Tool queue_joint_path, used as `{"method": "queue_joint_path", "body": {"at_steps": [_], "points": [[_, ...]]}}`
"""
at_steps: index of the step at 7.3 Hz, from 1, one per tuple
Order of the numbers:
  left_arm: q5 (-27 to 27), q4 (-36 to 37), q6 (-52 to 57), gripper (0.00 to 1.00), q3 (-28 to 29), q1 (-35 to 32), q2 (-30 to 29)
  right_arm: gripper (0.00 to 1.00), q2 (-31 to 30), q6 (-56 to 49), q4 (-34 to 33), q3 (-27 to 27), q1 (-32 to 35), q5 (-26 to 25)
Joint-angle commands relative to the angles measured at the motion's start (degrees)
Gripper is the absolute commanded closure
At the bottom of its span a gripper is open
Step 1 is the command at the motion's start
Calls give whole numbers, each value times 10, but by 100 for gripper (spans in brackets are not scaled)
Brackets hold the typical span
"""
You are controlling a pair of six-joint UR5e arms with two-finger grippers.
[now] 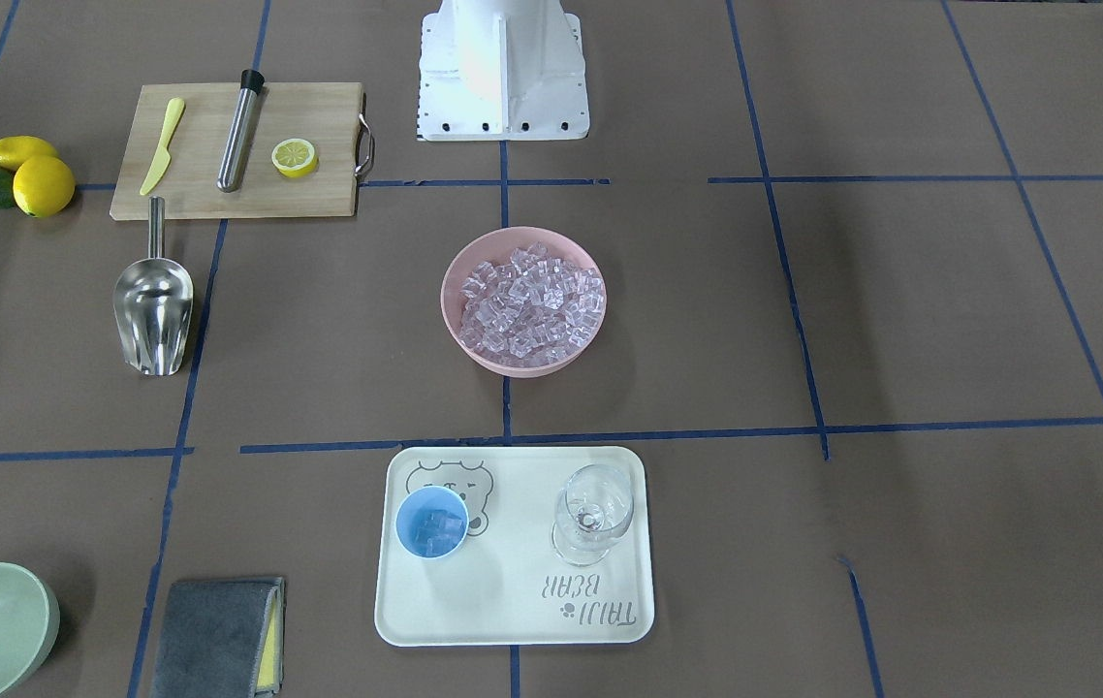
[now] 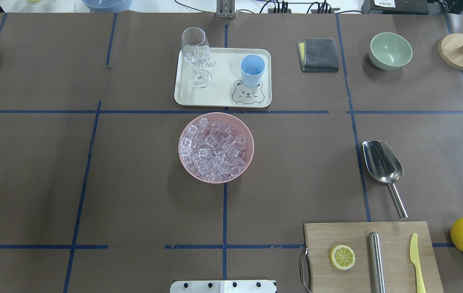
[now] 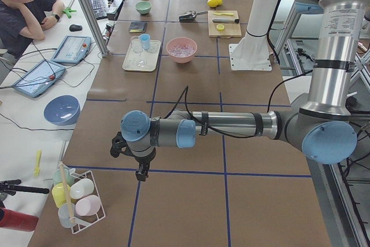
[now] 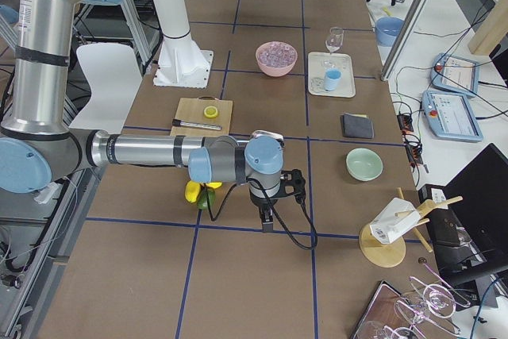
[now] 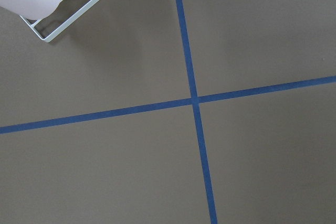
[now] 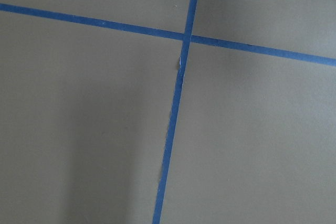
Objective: Put ice in cup with scoop
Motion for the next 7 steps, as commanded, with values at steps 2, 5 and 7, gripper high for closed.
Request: {"method": "queue_joint_path", "body": {"at_steps": [2,5,7], "points": [[9,-8,-30,0,-7,0,13,0,0,0,0,0,0,0],[6,-7,-31,0,-19,3,9,0,0,1,2,0,0,-1],[5,-7,-31,0,-31,3,9,0,0,2,2,0,0,-1]]}}
